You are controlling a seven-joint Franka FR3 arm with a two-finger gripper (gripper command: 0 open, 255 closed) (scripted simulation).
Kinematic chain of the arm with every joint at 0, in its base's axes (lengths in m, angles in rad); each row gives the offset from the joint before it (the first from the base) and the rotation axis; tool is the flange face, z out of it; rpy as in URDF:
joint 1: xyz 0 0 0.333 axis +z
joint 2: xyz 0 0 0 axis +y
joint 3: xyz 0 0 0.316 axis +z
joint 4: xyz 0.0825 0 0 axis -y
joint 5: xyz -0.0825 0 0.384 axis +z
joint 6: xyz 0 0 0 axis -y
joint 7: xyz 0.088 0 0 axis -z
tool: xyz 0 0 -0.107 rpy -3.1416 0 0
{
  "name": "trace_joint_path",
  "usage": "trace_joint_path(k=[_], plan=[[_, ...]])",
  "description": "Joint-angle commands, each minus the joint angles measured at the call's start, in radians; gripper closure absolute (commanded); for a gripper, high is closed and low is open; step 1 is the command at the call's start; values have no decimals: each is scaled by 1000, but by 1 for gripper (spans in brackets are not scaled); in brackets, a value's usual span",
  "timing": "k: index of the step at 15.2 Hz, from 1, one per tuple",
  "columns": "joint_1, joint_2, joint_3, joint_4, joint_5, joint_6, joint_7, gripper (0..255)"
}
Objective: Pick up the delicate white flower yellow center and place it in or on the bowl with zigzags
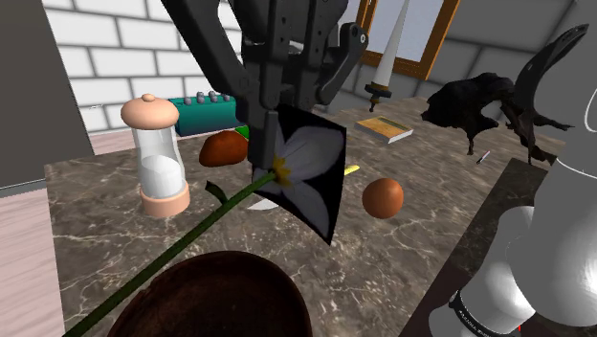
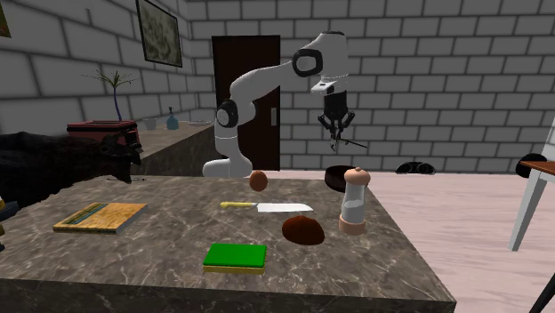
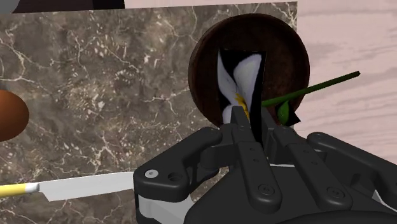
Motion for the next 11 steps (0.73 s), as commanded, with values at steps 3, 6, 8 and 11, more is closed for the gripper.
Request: trace_joint_path(k=[3, 6, 8, 11], plan=[[-23, -48, -8, -107, 32, 66, -28, 255], [-38, -82, -15, -184, 54, 113, -52, 255], [-45, -101, -19, -231, 67, 143, -66, 255], [-52, -126, -25, -296, 83, 187, -86, 255]])
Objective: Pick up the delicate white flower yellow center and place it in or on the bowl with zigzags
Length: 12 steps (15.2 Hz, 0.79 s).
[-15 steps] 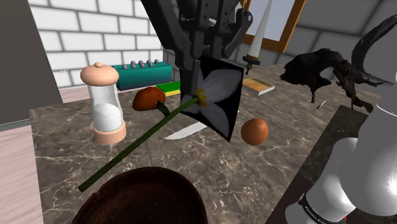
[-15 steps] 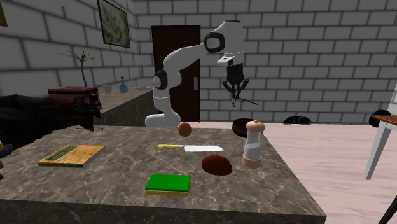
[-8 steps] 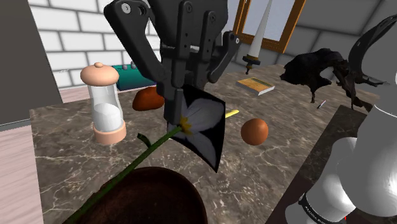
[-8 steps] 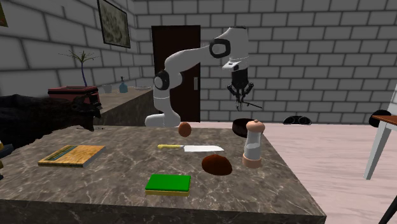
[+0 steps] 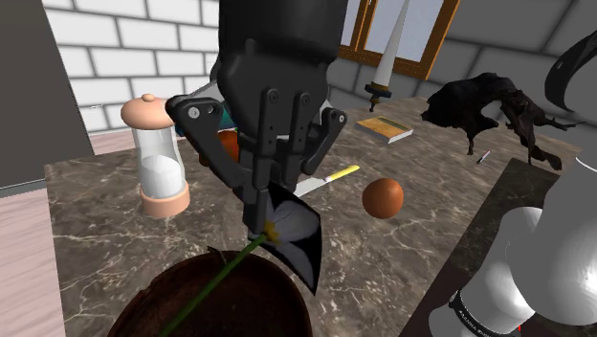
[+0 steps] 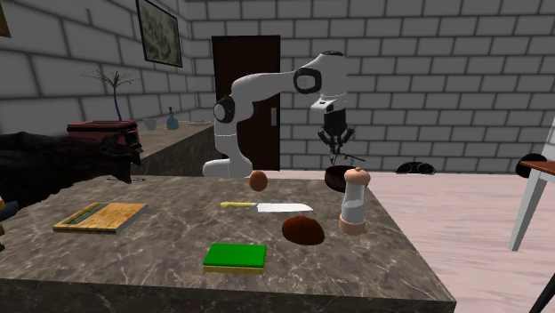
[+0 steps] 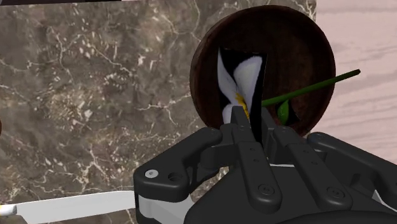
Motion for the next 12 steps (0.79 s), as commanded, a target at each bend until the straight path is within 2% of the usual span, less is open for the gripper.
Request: trace_joint_path(k=[1, 6, 12], plan=[[-5, -17, -4, -42, 11, 27, -14, 255], [-12, -50, -11, -147, 32, 102, -43, 255], [-12, -50, -11, -147, 32, 102, -43, 255]])
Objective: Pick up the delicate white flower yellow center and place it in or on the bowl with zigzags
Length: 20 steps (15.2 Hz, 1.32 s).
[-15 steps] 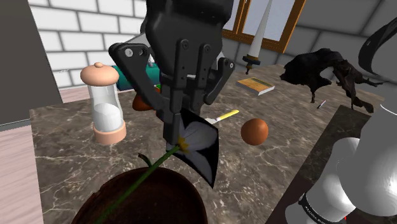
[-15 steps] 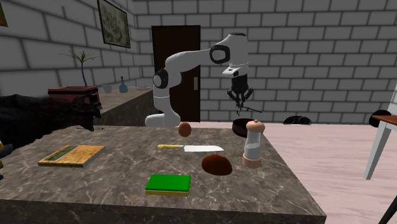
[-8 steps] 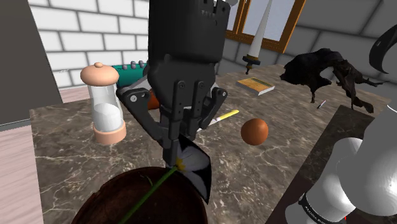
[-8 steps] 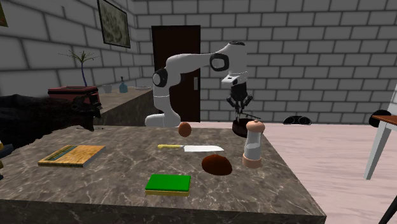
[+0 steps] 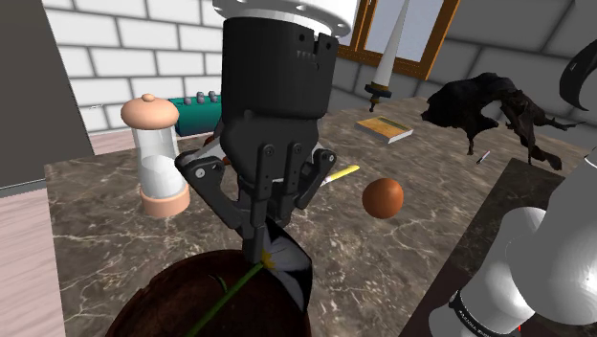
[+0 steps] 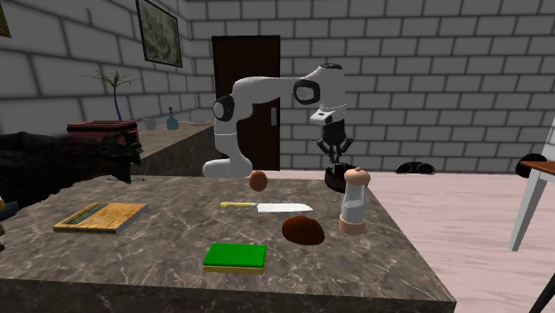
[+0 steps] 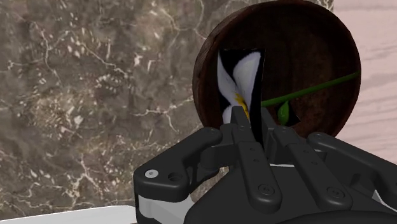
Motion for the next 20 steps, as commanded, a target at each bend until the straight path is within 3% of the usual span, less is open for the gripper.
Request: trace_joint_path(k=[1, 2, 3, 8, 12, 20], plan=[[0, 1, 0, -2, 0, 0, 0, 255], [0, 1, 0, -2, 0, 0, 0, 255], [0, 1, 0, -4, 0, 1, -1, 0], [0, 1, 0, -2, 0, 0, 0, 0], [3, 59, 2, 180, -36, -134, 32, 0], [3, 59, 2, 180, -36, -134, 32, 0]])
